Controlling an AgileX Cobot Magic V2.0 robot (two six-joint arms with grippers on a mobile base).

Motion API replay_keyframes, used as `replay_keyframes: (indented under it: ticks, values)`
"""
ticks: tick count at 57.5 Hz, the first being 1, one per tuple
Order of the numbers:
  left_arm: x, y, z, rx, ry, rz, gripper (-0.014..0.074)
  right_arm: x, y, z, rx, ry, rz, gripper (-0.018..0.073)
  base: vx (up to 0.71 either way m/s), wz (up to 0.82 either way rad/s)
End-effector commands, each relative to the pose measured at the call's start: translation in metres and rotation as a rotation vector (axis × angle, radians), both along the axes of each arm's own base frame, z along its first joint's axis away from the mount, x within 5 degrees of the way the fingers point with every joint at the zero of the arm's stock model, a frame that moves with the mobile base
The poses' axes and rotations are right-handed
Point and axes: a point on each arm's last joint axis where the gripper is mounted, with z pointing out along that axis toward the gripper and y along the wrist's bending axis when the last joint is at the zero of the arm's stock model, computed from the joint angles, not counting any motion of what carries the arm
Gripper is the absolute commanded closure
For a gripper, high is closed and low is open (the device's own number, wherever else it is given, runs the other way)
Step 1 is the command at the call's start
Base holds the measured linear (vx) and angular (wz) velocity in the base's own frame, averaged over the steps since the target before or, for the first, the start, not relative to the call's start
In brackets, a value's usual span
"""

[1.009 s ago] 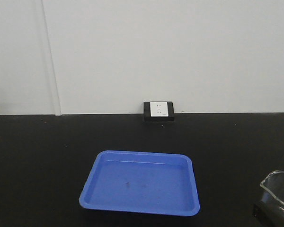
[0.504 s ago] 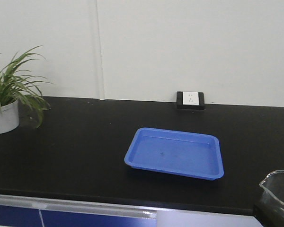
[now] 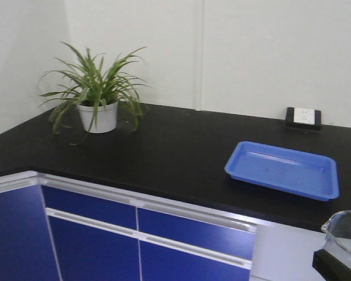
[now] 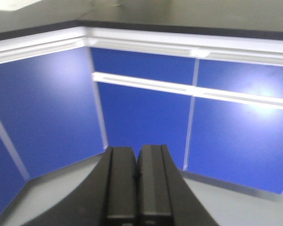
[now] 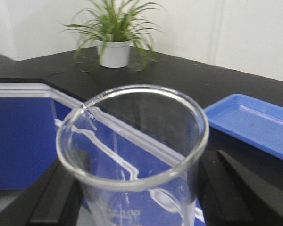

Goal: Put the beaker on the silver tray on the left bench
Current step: 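Hold the beaker in the right gripper while the base turns away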

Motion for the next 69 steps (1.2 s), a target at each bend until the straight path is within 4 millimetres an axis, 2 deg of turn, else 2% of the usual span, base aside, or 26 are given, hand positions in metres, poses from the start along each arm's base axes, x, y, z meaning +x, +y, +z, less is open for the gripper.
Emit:
replay_keyframes:
  ticks: [1, 69]
  values:
    - [0.0014, -0.0005, -0.0017, -0.001, -0.065, -0.008, 0.0595, 0.0013, -0.0026, 0.0105, -0.027, -0.044, -0.025, 0.0567, -0.29, 0.49]
    - [0.0014, -0.0005, -0.0017, -0.001, -0.065, -0.008, 0.0595, 0.0013, -0.0027, 0.0105, -0.027, -0.044, -0.026, 0.0567, -0.19, 0.62]
